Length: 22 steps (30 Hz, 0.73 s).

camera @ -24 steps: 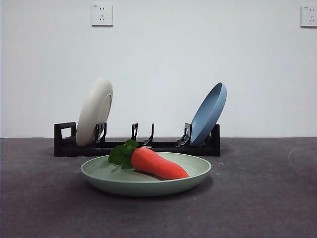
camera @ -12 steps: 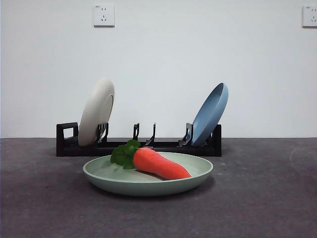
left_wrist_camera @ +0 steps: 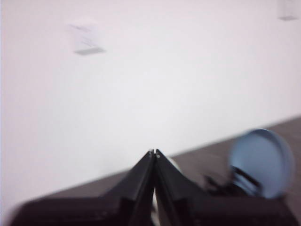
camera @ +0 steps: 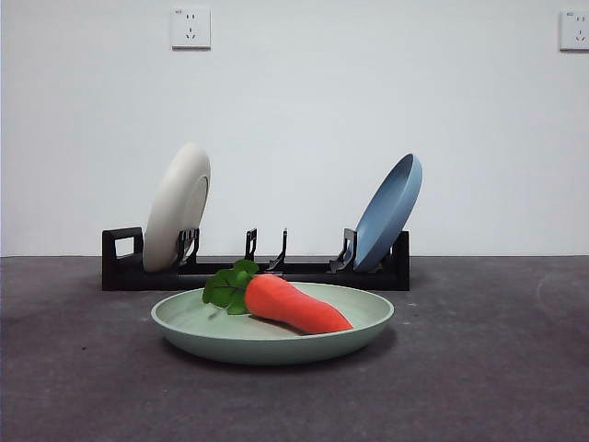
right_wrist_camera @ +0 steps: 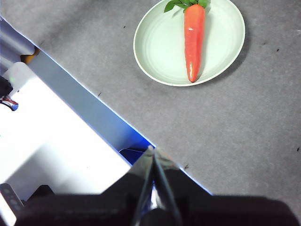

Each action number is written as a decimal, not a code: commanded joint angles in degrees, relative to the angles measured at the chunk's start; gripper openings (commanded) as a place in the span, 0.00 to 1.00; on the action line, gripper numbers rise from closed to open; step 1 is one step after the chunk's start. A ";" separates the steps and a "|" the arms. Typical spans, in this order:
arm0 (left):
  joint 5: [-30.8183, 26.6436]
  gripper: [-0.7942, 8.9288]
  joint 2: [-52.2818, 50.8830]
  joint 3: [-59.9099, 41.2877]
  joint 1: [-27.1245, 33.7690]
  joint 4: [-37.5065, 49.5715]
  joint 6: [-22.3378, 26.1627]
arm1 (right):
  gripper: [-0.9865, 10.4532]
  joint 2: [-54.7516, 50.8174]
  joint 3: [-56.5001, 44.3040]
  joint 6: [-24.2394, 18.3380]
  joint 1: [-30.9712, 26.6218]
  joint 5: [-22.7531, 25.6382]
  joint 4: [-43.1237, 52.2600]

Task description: Take the green plate from the plate rack,put the plate on the table,take the carrot from the table,put the carrot in the plate

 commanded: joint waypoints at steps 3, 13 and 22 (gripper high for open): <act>0.13 0.08 -9.62 -14.16 6.47 7.54 1.29 | 0.09 -0.17 -0.24 0.55 0.09 0.11 0.13; 0.66 0.08 -22.51 -37.33 11.50 12.39 -3.02 | 0.09 -0.17 -0.24 0.55 0.09 0.11 0.13; 0.63 0.08 -25.03 -48.52 12.02 15.15 -6.73 | 0.09 -0.17 -0.24 0.55 0.09 0.11 0.13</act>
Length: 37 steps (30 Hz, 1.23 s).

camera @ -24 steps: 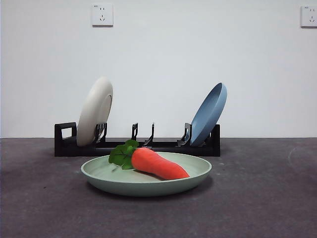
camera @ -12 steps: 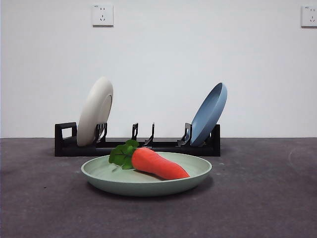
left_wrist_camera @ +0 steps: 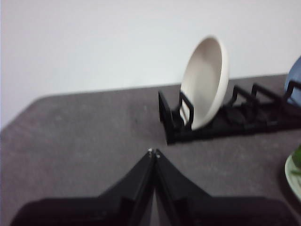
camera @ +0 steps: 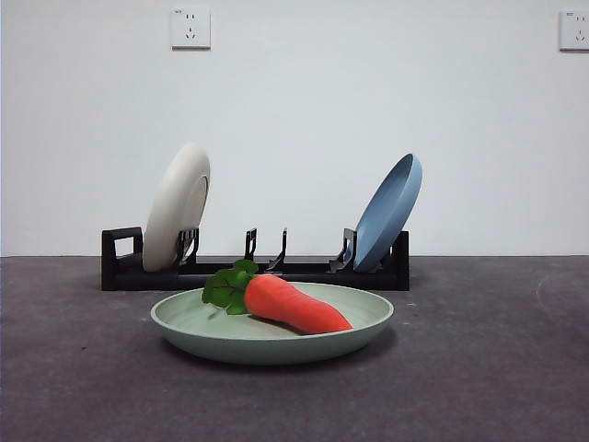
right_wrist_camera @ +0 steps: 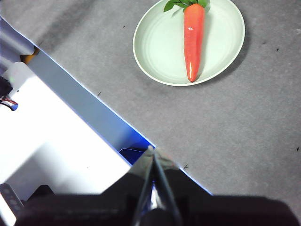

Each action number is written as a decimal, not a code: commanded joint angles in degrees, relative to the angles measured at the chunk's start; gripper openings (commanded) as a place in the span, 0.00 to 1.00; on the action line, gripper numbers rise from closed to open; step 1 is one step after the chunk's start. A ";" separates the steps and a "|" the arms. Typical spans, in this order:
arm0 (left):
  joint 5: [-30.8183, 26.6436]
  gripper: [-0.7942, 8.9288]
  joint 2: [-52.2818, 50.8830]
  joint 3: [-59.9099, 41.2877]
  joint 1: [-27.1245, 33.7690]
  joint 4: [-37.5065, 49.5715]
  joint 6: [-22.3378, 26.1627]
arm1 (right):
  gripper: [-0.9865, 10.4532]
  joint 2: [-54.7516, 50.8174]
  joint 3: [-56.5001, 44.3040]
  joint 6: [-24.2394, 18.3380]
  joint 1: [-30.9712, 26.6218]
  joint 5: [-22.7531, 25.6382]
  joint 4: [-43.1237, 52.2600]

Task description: Take the green plate from the plate rack,put the plate on the table,take the carrot from the table,put the carrot in the plate

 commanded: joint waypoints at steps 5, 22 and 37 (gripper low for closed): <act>0.22 0.08 -0.55 -3.58 0.20 0.59 -1.46 | 0.09 -0.17 -0.24 0.55 0.09 0.09 0.13; 0.15 0.08 -3.43 -3.54 0.37 -6.88 -1.57 | 0.09 -0.17 -0.24 0.52 0.09 0.09 0.13; 0.15 0.08 -3.43 -3.54 0.37 -6.88 -1.57 | 0.09 -0.17 -0.24 0.50 0.09 0.11 0.11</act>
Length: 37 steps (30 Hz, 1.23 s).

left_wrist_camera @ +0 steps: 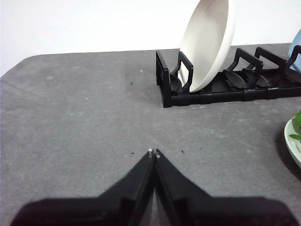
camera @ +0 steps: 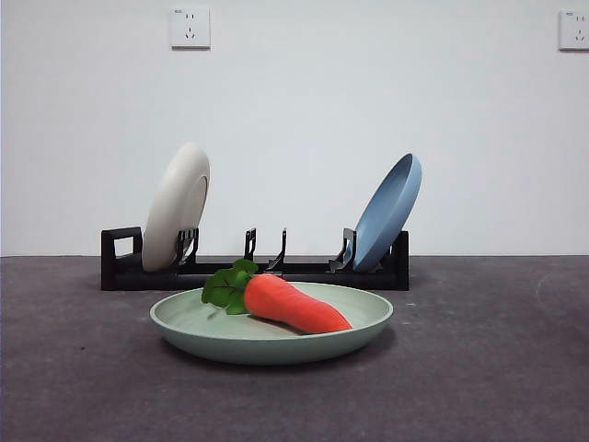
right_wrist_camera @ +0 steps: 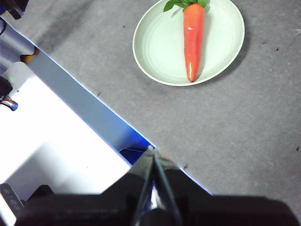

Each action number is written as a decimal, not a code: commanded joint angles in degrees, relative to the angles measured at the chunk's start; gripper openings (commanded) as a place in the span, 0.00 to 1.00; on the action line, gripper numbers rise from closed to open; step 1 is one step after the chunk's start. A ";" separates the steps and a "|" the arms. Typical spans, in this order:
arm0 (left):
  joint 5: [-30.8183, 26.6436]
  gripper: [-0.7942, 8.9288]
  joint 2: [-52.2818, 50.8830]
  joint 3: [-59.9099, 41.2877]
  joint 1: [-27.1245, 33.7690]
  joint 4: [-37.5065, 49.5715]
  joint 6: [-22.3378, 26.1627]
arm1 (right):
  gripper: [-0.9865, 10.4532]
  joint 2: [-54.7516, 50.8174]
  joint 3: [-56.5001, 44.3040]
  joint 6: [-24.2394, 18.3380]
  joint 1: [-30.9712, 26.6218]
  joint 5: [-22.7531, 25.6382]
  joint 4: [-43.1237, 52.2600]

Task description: Take the green plate from the plate rack,put the plate on the table,take the carrot from the table,put the carrot in the plate

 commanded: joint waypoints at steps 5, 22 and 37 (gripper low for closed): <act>-0.02 0.08 -0.20 -0.74 0.15 0.02 -0.50 | 0.09 -2.91 -0.24 -2.27 -1.99 1.64 0.09; -0.02 0.08 -0.20 -0.74 0.15 -0.02 -0.50 | 0.09 -31.34 -28.83 -6.73 -30.18 1.51 40.48; -0.02 0.08 -0.20 -0.74 0.15 -0.02 -0.50 | 0.09 -42.66 -55.98 -3.48 -34.97 1.79 56.08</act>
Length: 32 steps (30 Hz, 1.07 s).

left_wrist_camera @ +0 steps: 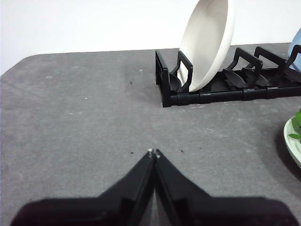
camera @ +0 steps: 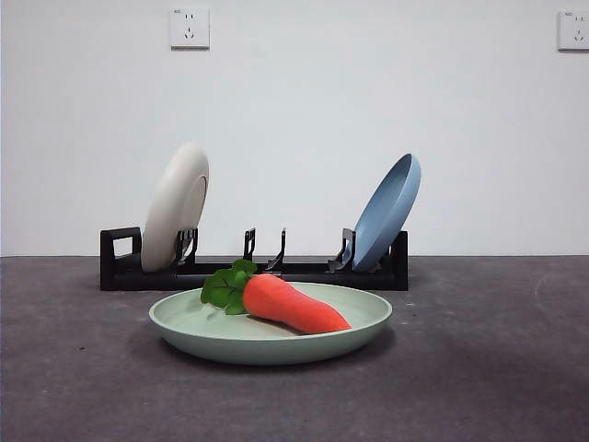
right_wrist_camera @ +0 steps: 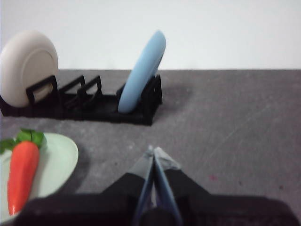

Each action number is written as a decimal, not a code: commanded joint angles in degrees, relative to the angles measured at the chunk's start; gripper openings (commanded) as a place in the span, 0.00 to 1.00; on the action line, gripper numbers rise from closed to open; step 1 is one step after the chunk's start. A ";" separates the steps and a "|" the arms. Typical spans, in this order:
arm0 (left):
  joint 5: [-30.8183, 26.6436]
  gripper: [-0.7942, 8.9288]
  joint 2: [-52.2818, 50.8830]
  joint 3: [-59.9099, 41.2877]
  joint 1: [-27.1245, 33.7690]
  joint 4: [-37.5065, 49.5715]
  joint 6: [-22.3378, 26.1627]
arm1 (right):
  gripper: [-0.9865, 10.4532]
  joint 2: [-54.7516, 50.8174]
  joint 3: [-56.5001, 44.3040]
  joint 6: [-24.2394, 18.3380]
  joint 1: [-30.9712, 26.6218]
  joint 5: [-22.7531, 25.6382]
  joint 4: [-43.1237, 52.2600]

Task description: Take the green plate from the plate rack,put the plate on the table,take the carrot from the table,put the carrot in the plate

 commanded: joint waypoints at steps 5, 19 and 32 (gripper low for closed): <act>0.00 0.08 -0.20 -0.74 0.15 0.09 -0.50 | 0.09 -1.22 -3.87 2.12 -0.04 0.13 0.74; 0.00 0.08 -0.20 -0.74 0.15 0.09 -0.52 | 0.09 -1.22 -4.15 4.76 0.02 0.15 -1.44; 0.00 0.08 -0.20 -0.74 0.15 0.09 -0.50 | 0.09 -1.16 -4.15 4.76 0.02 0.15 -1.44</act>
